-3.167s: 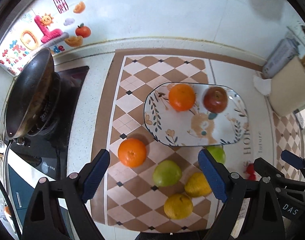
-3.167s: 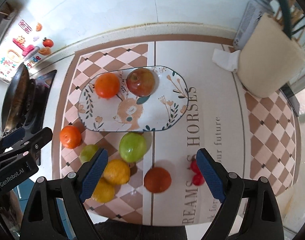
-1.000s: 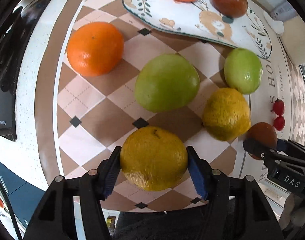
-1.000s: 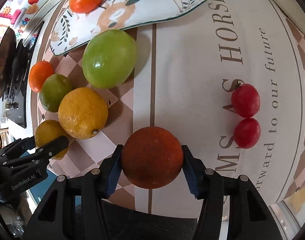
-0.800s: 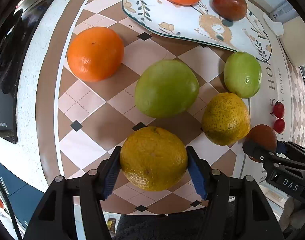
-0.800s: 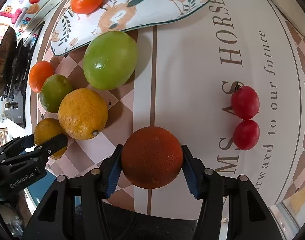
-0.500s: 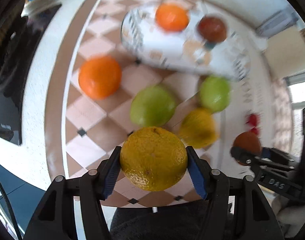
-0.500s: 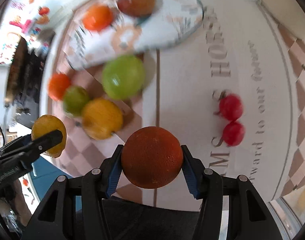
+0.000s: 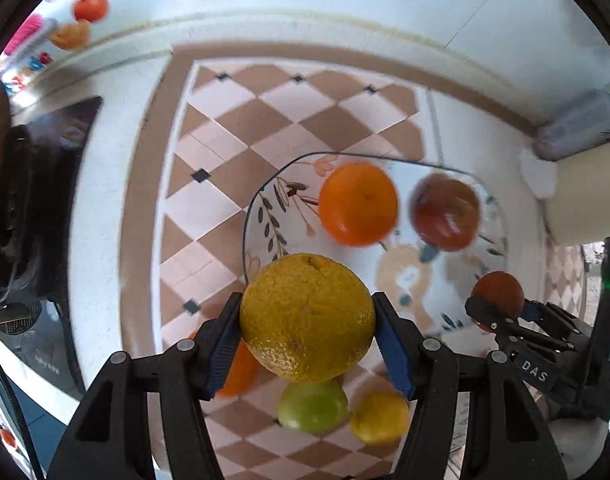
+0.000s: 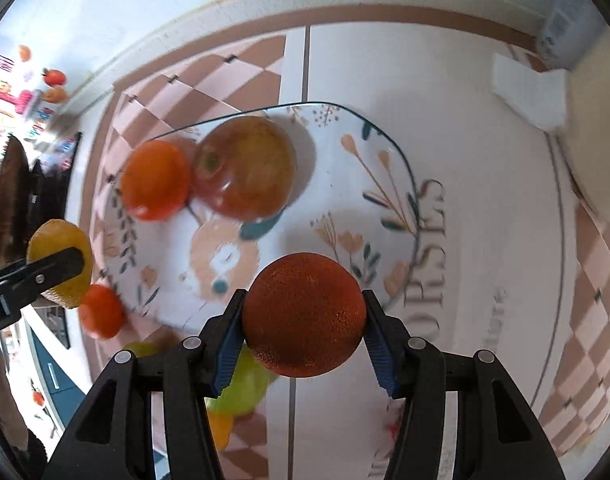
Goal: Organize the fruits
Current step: 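Carry the lemon in the left tool while the right tool carries the dark orange to the plate, then open both tools to release the lemon and dark orange onto the plate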
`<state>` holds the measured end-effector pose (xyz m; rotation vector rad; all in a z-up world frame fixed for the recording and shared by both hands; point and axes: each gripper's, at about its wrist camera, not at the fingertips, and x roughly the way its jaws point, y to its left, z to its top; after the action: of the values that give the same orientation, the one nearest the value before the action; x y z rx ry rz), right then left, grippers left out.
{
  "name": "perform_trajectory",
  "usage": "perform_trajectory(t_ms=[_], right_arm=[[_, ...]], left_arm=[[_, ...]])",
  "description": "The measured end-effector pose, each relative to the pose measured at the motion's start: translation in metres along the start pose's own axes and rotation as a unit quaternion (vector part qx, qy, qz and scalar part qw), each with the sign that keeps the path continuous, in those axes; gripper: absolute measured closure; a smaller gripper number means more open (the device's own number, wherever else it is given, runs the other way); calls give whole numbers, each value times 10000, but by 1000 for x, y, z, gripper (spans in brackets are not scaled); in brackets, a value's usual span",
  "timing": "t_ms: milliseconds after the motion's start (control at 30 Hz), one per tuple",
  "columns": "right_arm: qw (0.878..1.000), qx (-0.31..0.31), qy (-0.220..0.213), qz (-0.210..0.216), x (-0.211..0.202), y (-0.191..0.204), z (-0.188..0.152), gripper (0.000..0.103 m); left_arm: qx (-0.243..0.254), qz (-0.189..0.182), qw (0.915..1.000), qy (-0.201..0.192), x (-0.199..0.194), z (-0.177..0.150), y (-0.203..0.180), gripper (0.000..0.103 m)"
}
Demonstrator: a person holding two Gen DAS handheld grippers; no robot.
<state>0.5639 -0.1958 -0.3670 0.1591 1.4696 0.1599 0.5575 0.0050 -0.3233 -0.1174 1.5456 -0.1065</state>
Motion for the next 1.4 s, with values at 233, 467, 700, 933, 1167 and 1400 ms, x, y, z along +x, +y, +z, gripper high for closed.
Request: perform_trajectory(t_ms=[233,467,700,933,1167,1400], right_arm=[[9998,-112,192,-13,21,3,13,45],[9992,-257,279,82,27,13,11,45],[9990,-204,346,188,27,17,8,29],[9997,-98,234,7,6,7,-3,14],[9982,-105,-143,-570,-27,7,-28,10],[9960,-69,-491,-739,-63,18,-59,10]], left_arm=[[-177,-58,9990,412,39,16,-3,43],[-233,-375,9966,696,54,10,-18,43],[-356,-500,9949,796,56,5,-13,42],[-261,-531,9968,536,34,0,-6,31],[-43,-17,10000,78,8,-17,3,15],[126,539,9969,-561,-26,-57,10,15]])
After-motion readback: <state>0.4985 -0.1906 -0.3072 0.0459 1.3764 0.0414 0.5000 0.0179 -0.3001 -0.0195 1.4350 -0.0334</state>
